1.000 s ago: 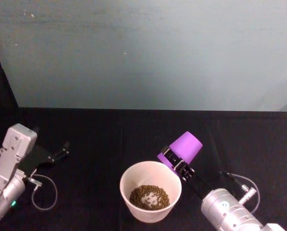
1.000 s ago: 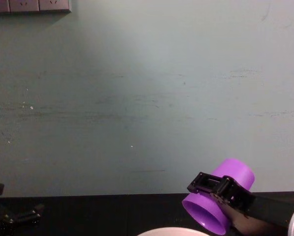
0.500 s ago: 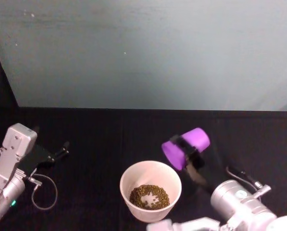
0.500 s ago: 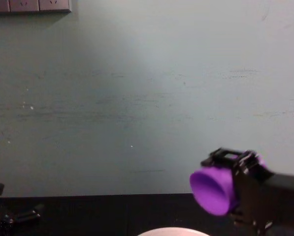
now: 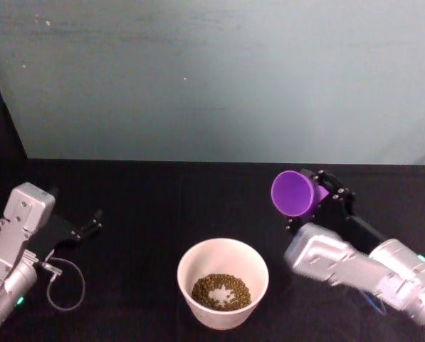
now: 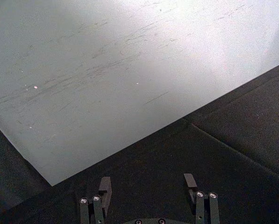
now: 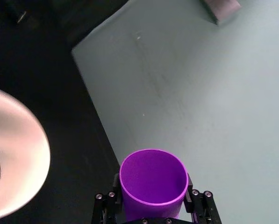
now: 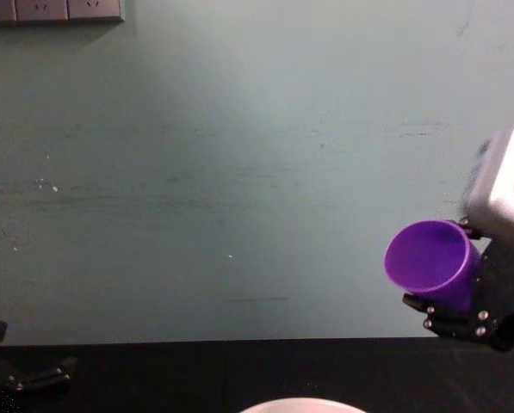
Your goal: Pick up the cup and pour the mung beans from the cup into the bowl.
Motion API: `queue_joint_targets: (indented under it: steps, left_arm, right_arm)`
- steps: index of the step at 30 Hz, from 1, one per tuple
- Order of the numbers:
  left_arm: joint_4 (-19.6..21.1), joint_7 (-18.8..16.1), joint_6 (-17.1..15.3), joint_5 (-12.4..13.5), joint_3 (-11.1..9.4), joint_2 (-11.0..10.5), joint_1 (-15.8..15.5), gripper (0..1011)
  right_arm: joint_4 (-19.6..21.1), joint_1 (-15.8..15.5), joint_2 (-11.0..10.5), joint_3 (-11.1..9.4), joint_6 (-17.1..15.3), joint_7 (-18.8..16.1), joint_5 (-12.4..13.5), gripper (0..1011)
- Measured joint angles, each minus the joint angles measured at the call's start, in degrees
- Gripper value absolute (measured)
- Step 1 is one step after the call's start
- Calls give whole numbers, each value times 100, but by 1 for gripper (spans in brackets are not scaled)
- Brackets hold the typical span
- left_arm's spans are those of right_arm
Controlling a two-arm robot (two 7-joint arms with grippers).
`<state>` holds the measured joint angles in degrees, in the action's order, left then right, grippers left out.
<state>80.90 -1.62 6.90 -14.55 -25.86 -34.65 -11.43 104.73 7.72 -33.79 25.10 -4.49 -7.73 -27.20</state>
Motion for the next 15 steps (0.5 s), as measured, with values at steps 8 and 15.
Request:
queue_joint_targets:
  steps: [8, 15]
  left_arm:
    - [0, 0, 0, 0, 0, 0, 0, 1003]
    - [0, 0, 0, 0, 0, 0, 0, 1003]
  right_arm:
    - [-632, -83, 411, -618, 725, -511, 1666, 732]
    - [-1266, 17, 850, -915, 821, -1209, 2888, 733]
